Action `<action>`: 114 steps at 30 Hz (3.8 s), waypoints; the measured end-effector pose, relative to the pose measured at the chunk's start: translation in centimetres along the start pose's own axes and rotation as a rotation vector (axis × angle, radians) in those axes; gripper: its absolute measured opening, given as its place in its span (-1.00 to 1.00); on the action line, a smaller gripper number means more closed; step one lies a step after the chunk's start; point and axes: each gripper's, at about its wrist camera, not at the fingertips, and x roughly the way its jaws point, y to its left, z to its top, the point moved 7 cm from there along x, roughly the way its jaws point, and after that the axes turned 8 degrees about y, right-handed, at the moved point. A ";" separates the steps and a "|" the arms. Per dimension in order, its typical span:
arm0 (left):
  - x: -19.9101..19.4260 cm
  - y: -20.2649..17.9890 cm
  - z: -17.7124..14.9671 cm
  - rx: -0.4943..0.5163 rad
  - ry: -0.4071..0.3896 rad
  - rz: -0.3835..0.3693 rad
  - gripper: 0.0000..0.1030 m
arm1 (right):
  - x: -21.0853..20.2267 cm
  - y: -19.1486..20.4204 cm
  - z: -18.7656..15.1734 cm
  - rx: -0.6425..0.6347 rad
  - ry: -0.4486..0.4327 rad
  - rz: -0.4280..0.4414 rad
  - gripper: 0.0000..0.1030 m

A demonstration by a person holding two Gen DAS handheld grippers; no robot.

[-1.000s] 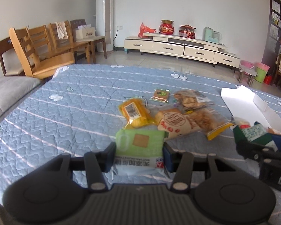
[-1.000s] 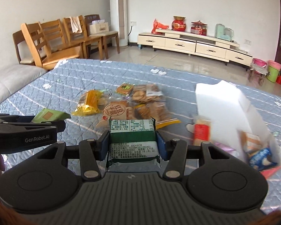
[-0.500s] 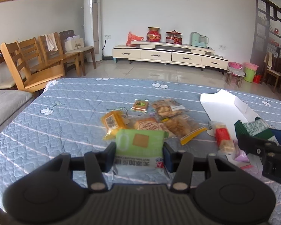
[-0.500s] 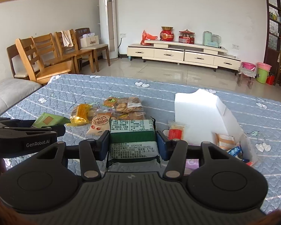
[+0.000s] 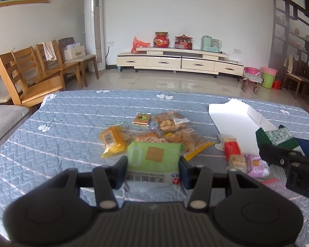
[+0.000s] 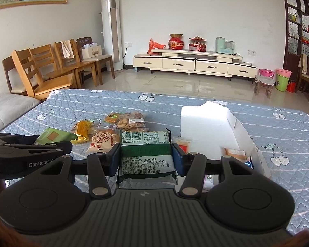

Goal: Organize snacks
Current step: 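Carry the green box with the left tool while the right tool carries the green pack to the tray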

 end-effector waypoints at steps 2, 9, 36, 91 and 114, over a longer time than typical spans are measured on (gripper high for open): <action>0.1 -0.2 0.1 0.007 -0.002 0.000 -0.02 | -0.1 -0.1 0.1 0.005 -0.003 -0.004 0.25; 0.2 -1.0 0.1 0.019 -0.002 -0.011 -0.02 | -0.5 -0.5 0.0 0.022 -0.010 -0.018 0.25; 1.2 -4.0 1.0 0.059 0.001 -0.050 -0.02 | -0.5 -1.2 0.2 0.066 -0.017 -0.066 0.25; 5.7 -10.6 4.1 0.116 0.033 -0.140 -0.02 | 2.5 -3.2 1.3 0.152 0.015 -0.174 0.25; 9.4 -16.0 7.3 0.138 0.048 -0.193 -0.02 | 7.3 -6.2 4.0 0.169 0.039 -0.176 0.25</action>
